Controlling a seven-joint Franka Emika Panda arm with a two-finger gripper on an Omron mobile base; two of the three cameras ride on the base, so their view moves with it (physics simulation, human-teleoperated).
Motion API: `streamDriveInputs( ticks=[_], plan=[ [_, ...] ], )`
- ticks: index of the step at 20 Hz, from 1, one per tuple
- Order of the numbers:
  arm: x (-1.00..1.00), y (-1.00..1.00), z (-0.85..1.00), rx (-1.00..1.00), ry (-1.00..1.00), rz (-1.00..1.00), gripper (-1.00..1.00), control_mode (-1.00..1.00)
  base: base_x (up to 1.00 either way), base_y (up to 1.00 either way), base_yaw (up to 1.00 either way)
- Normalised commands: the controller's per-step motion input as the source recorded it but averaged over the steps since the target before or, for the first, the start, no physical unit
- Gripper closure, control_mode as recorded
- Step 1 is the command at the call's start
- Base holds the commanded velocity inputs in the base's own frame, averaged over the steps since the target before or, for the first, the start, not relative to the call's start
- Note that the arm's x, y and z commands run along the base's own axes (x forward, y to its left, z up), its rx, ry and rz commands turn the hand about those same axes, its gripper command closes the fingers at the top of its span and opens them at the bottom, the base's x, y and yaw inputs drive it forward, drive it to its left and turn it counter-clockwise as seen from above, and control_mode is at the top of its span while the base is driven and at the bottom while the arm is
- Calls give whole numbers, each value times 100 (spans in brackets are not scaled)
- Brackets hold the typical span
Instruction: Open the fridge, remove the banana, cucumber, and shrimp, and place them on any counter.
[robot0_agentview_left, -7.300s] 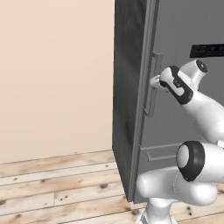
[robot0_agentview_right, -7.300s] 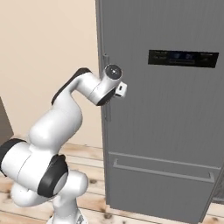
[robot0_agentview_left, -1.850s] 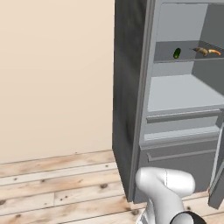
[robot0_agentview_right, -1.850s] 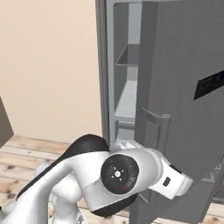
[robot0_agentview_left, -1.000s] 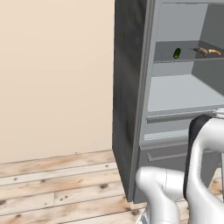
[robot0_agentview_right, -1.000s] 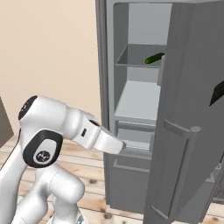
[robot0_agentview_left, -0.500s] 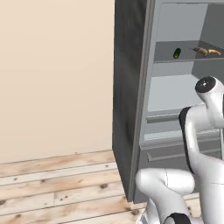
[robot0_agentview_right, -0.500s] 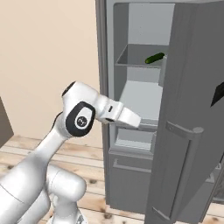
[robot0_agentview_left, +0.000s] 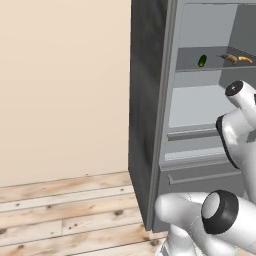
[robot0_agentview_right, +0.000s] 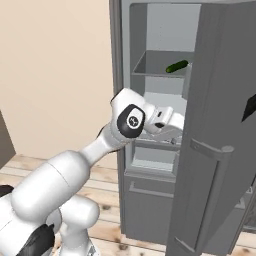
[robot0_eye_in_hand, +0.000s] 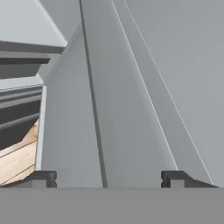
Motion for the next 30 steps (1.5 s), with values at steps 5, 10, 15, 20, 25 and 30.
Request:
streamDriveInputs(
  ticks=[5, 10, 15, 20, 25, 30],
  plan=[
    [-24, -87, -1, -3, 0, 0, -100, -100, 0, 0, 0],
    [-22, -48, -2, -3, 0, 0, -100, -100, 0, 0, 0],
    [0, 21, 3, 7, -4, 13, -100, -100, 0, 0, 0],
    [0, 92, 52, 10, -26, 25, -100, -100, 0, 0, 0],
    [16, 95, 32, 22, -28, 42, -100, -100, 0, 0, 0],
    [41, 75, 19, 35, -20, 54, -100, -100, 0, 0, 0]
  ],
)
